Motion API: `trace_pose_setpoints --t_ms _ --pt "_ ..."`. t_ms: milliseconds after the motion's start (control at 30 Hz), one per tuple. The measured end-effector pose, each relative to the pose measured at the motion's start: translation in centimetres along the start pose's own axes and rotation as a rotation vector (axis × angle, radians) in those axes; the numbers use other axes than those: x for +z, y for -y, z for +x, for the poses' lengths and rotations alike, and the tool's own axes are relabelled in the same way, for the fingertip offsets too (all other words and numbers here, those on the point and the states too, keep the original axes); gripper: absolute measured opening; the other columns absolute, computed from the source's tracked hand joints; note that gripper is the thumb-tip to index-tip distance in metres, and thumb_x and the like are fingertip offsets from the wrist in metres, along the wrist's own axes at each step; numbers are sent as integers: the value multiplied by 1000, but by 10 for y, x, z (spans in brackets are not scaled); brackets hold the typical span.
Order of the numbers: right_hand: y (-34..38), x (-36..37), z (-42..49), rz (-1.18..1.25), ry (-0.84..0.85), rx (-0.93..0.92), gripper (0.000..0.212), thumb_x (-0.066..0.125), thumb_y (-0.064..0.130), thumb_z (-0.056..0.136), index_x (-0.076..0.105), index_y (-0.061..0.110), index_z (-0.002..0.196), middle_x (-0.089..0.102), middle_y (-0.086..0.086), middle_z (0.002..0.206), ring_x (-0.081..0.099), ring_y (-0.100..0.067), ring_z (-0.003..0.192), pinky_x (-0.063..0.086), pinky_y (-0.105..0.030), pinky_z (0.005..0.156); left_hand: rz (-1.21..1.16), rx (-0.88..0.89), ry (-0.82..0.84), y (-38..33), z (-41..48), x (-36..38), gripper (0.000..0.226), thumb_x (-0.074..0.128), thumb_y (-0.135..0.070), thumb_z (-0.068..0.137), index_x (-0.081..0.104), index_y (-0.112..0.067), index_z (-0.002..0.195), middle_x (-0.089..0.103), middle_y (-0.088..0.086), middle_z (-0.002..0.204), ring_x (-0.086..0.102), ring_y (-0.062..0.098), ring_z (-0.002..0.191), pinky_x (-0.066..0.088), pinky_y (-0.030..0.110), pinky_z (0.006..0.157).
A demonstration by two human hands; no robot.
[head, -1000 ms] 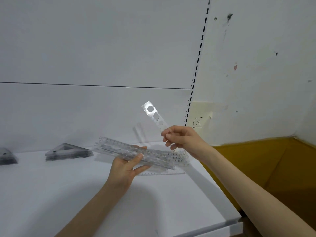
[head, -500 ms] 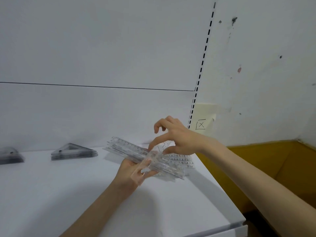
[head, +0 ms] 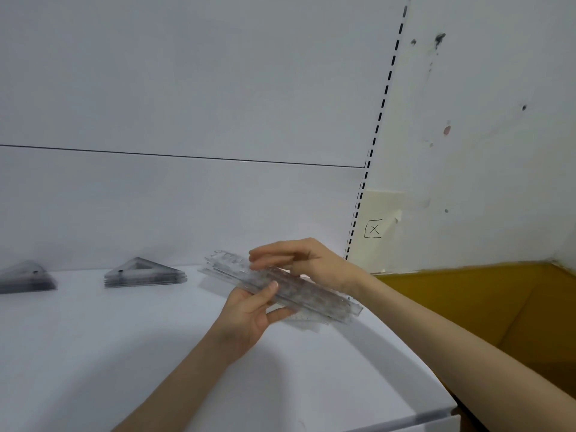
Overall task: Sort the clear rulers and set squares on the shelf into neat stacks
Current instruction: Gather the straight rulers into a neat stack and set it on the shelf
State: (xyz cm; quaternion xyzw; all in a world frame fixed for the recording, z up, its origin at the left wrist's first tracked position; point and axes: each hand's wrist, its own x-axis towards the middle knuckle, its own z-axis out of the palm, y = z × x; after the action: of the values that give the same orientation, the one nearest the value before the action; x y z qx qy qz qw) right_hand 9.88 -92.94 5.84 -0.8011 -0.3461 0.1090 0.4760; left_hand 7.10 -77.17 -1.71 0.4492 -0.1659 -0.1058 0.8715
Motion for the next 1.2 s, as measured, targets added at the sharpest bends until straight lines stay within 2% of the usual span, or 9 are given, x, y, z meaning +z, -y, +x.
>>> trace_pose_setpoints --t_ms 67,167,300,467,633,767,1000,1100,1200 --pt "1 2 0 45 0 -5 45 45 -9 93 52 10 133 64 -13 125 58 -13 120 43 -25 101 15 11 -6 -1 1 -1 27 55 -14 89 61 -6 114 65 18 116 64 29 109 55 38 78" --pt "-5 1 3 16 -10 -31 55 61 -4 89 39 7 138 52 -5 140 45 -11 133 34 -30 113 6 6 32 -3 1 -3 40 75 -28 78 67 -9 112 64 15 120 62 29 113 55 40 80" --pt "-5 -12 5 -96 -122 -4 38 76 8 80 63 13 115 59 3 122 54 -11 119 47 -37 103 1 -14 72 -4 0 -4 57 86 -31 66 66 -7 113 61 20 123 61 33 115 55 42 80" --pt "-9 -3 6 -126 -120 -36 21 69 11 87 72 8 108 64 2 119 58 -6 113 46 -16 83 27 -16 109 -2 0 -2 51 87 -30 65 68 -14 110 65 18 116 64 32 109 54 47 81" --pt "-10 1 12 -116 -94 -46 28 64 16 92 67 21 119 56 8 134 54 -4 120 48 -23 92 6 -29 98 -4 -1 -2 69 87 -26 65 56 -4 123 62 23 122 61 37 112 55 47 79" --pt "-10 4 18 -120 -105 -22 44 68 15 89 54 23 130 59 3 127 61 -8 108 49 -18 82 -14 -36 81 -4 0 -3 82 89 -26 62 49 -3 129 61 22 122 61 37 112 54 49 77" --pt "-33 -30 4 -120 -365 158 25 46 27 101 61 20 120 68 0 108 66 -12 93 54 -33 85 -11 -11 -29 0 4 -6 64 94 -29 50 67 -9 104 66 16 118 63 30 111 57 43 72" --pt "-68 -54 -25 -635 -215 332 20 61 27 93 72 21 109 71 8 106 63 -3 93 50 -33 94 26 50 -162 2 7 -9 39 75 -14 75 61 -4 110 67 11 117 58 31 118 57 42 72" --pt "-86 -47 -48 -658 -91 504 42 74 43 80 67 25 117 63 10 120 57 -7 107 47 -30 97 36 98 -244 4 9 -11 19 51 1 90 63 -6 103 68 11 117 65 21 109 58 39 70"
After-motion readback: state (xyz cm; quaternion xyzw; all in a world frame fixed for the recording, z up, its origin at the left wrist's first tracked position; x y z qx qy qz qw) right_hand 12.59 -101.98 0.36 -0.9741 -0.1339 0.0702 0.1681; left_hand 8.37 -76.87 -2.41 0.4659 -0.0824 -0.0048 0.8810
